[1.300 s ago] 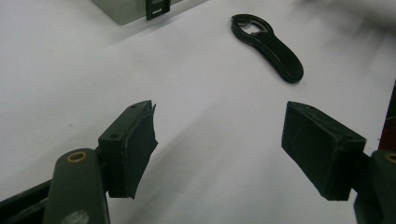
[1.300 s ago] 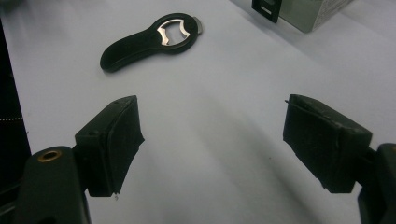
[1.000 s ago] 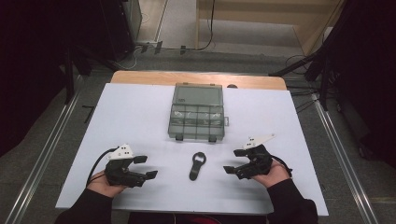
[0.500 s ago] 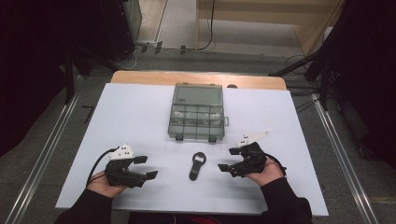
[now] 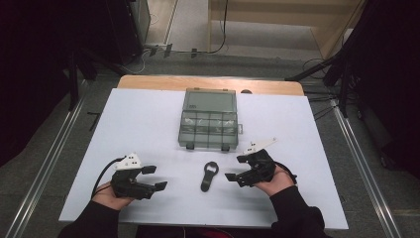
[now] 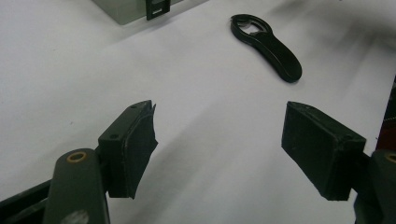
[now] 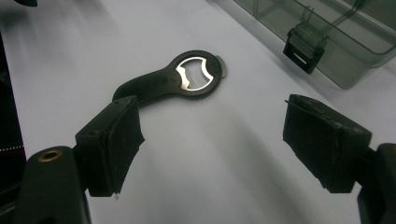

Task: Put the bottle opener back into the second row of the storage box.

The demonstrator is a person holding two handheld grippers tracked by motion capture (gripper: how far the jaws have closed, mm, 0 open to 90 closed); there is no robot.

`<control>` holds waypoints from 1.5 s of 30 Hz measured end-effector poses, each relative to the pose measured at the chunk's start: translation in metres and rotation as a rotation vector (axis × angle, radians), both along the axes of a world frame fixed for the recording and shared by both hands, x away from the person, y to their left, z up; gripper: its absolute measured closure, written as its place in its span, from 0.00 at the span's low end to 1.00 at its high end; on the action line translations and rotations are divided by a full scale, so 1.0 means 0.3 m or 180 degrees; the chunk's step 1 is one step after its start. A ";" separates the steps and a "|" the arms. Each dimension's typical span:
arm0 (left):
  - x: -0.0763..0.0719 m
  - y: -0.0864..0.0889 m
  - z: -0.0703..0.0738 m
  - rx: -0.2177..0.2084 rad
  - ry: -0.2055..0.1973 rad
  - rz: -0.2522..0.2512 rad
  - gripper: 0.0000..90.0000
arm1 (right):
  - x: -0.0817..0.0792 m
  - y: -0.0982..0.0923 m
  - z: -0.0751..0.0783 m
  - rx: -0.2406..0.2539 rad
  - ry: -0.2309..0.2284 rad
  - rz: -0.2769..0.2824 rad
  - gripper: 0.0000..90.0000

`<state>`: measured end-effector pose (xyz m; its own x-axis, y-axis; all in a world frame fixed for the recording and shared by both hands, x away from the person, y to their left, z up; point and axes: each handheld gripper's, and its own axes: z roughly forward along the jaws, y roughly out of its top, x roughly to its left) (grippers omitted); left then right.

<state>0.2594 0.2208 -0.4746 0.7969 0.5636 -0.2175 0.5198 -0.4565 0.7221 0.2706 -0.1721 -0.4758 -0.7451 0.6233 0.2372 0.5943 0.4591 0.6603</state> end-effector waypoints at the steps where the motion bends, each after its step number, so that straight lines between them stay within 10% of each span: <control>1: 0.000 0.000 0.000 -0.0001 0.0000 0.0000 0.29 | 0.002 0.003 -0.001 0.0007 0.0005 0.0009 0.23; 29: -0.002 -0.001 0.000 0.0010 0.0005 -0.0008 0.28 | 0.036 0.105 -0.003 -0.0084 0.0041 0.0245 0.23; 45: -0.001 0.002 0.002 -0.0029 0.0003 -0.0004 0.29 | 0.040 0.182 -0.002 -0.0215 0.0219 -0.0044 0.22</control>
